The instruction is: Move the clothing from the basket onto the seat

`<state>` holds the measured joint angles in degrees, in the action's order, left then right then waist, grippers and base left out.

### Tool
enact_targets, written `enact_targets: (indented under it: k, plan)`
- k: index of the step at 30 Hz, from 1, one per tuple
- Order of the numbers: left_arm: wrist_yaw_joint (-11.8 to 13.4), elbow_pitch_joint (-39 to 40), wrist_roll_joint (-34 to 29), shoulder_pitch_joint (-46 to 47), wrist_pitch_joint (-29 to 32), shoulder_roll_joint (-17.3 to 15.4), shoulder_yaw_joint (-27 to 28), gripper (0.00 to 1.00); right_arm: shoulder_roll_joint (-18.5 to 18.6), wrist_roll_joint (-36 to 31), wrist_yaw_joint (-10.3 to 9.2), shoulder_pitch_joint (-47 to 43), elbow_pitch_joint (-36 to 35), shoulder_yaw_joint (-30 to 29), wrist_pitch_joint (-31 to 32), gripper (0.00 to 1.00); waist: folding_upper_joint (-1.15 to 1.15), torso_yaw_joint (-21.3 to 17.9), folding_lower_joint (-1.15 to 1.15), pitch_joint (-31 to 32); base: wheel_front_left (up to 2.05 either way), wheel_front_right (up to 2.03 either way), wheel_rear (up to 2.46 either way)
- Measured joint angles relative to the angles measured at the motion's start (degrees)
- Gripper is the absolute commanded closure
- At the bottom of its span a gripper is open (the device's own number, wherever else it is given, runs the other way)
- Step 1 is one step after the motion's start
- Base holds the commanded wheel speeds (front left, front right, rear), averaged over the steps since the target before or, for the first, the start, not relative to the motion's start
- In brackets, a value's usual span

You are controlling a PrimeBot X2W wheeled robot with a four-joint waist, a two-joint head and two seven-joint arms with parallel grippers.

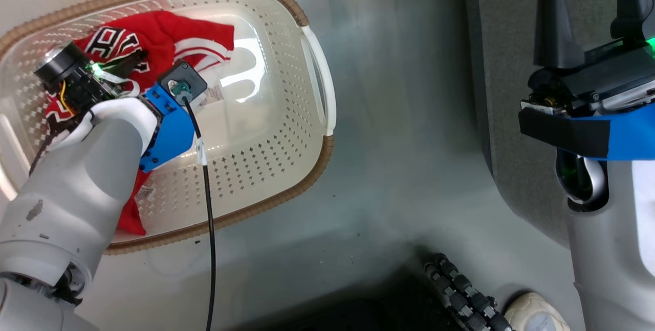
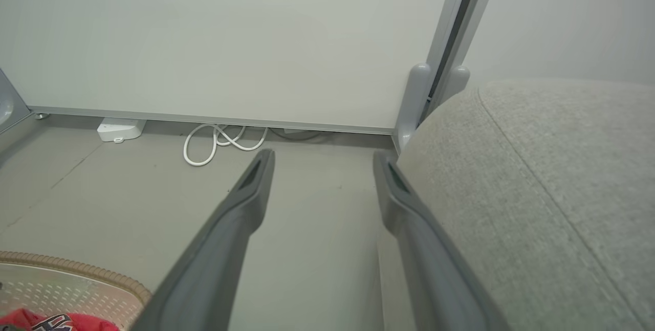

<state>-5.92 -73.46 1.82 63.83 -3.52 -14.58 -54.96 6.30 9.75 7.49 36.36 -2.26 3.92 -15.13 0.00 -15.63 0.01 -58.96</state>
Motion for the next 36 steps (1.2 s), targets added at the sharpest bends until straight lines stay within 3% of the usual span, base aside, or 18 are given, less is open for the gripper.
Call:
enact_targets:
  k: [15,16,17,30,36]
  plan:
    - [1.85,-0.27,1.46,1.76,3.74,0.48,-0.51,0.02,-0.49,-0.09,0.00,-0.47,-0.87,-0.31,0.00,0.00,0.00,-0.53,-0.01,-3.34,0.00,0.00,0.00]
    - [1.86,-0.32,1.46,1.86,4.00,0.60,-0.69,0.61,-0.51,-0.10,0.00,-0.47,-0.89,-0.37,0.00,0.00,0.00,-0.48,-0.01,-3.38,0.00,0.00,0.00]
    - [1.92,-0.34,1.47,2.01,4.23,0.79,-0.82,1.00,-0.51,-0.10,0.00,-0.47,-0.88,-0.42,0.00,0.00,0.00,-0.41,-0.01,-3.43,0.00,0.00,0.00]
    - [2.58,-0.43,2.34,2.21,5.14,5.84,-2.12,1.00,-0.65,-0.02,0.00,0.02,0.12,-0.46,0.00,0.00,0.00,0.39,-0.01,-1.66,0.00,0.00,0.00]
    - [1.79,-0.18,4.00,0.34,0.99,8.06,-2.10,1.00,-0.55,-0.03,0.00,-0.72,0.80,-1.54,0.00,0.00,0.00,1.47,-0.01,1.49,0.00,0.00,0.00]
